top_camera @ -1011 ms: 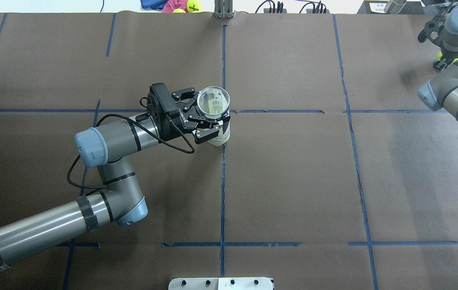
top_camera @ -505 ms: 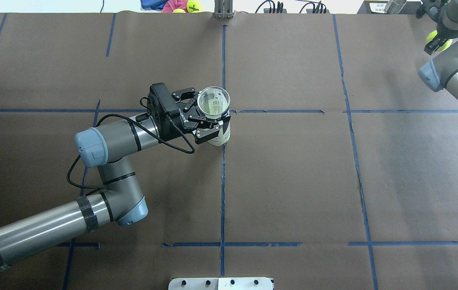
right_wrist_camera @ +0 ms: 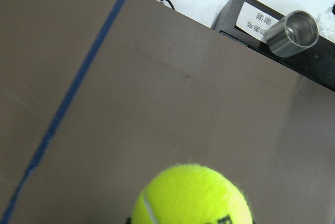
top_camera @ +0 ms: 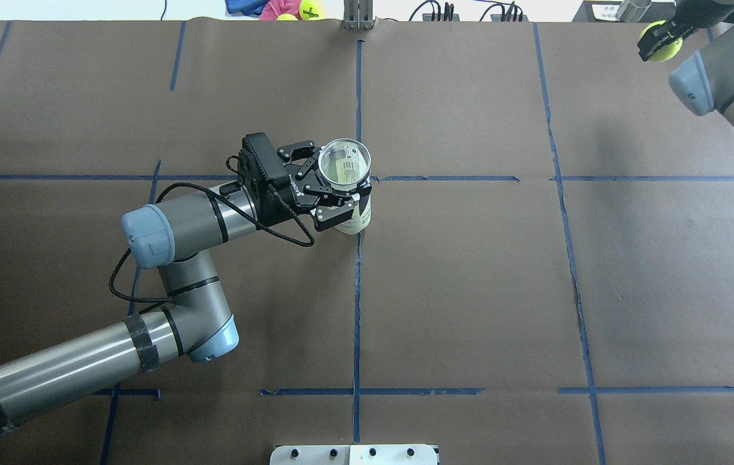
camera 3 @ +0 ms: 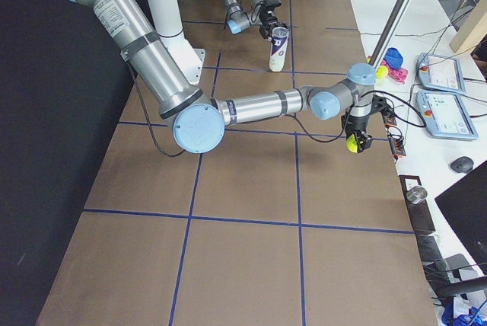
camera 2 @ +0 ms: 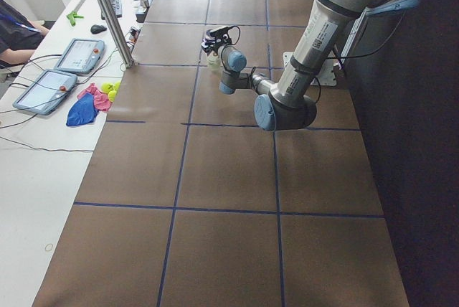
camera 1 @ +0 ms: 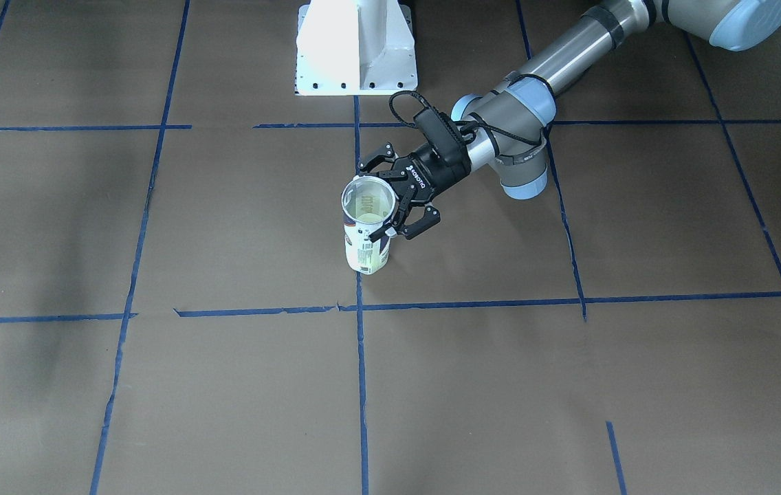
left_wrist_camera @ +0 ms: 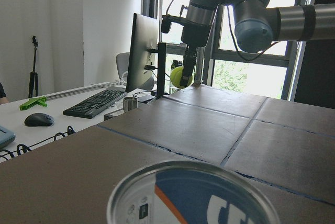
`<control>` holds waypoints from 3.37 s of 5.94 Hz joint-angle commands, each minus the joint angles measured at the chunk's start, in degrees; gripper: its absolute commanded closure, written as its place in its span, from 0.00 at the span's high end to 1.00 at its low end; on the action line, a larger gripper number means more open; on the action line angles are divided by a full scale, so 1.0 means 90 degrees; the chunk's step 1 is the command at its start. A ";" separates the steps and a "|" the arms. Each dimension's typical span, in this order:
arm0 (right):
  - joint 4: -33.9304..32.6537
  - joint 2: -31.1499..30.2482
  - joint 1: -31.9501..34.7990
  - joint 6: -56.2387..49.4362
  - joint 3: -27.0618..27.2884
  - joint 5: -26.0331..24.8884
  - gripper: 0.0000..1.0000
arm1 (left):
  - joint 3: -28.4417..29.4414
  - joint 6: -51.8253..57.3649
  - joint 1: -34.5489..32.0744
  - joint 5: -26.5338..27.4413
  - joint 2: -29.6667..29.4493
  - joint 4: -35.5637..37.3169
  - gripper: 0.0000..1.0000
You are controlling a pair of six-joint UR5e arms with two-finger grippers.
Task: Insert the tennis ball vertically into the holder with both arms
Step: 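Carry the ball with the right gripper above the held tube, then open the right gripper to drop the ball into the tube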
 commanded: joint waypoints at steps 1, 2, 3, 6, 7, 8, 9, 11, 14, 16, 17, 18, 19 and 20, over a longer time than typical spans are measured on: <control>-0.2137 -0.0081 -0.0322 0.0935 0.2349 0.0272 0.00 | -0.0001 0.0000 0.0004 0.0001 -0.0005 0.0000 0.81; -0.3048 -0.0062 -0.0740 0.1752 0.3513 0.0273 0.00 | -0.0001 0.0000 0.0004 0.0001 -0.0005 0.0000 0.81; -0.3289 -0.0003 -0.1305 0.2988 0.4346 0.0273 0.00 | -0.0001 0.0000 0.0004 0.0001 -0.0005 0.0010 0.81; -0.3311 0.1126 -0.2663 0.5339 0.4328 -0.0182 0.00 | 0.0009 0.0000 0.0004 0.0001 0.0004 0.0010 0.81; -0.3360 0.1546 -0.2842 0.5557 0.3929 -0.0283 0.00 | 0.0009 0.0000 0.0004 0.0001 0.0004 0.0010 0.81; -0.3437 0.2043 -0.2931 0.5820 0.3480 -0.0303 0.00 | 0.0009 0.0000 0.0024 0.0001 0.0004 0.0010 0.81; -0.3487 0.2502 -0.3106 0.6007 0.3041 -0.0477 0.00 | 0.0009 0.0000 0.0024 0.0001 -0.0005 0.0010 0.81; -0.3487 0.2800 -0.3360 0.6164 0.2636 -0.0683 0.00 | 0.0009 -0.0010 0.0024 0.0001 -0.0005 0.0010 0.81; -0.3477 0.2771 -0.3635 0.6185 0.2616 -0.0928 0.10 | 0.0009 0.0000 0.0024 0.0001 0.0004 0.0010 0.81; -0.3468 0.2751 -0.3645 0.6058 0.2645 -0.0977 1.00 | 0.0009 0.0000 0.0014 0.0001 0.0014 0.0010 0.81; -0.3468 0.2751 -0.3645 0.6048 0.2655 -0.0977 1.00 | 0.0009 -0.0010 0.0014 0.0001 0.0014 0.0010 0.81; -0.3468 0.2751 -0.3645 0.6038 0.2675 -0.0968 1.00 | 0.0009 0.0000 0.0024 0.0001 0.0014 0.0010 0.80; -0.3477 0.2751 -0.3635 0.5825 0.2675 -0.0900 1.00 | 0.0009 0.0000 0.0014 0.0001 0.0005 0.0010 0.80; -0.3477 0.2596 -0.3510 0.5485 0.2791 -0.0851 1.00 | -0.0068 -0.0019 0.0014 0.0001 -0.0005 0.0010 0.81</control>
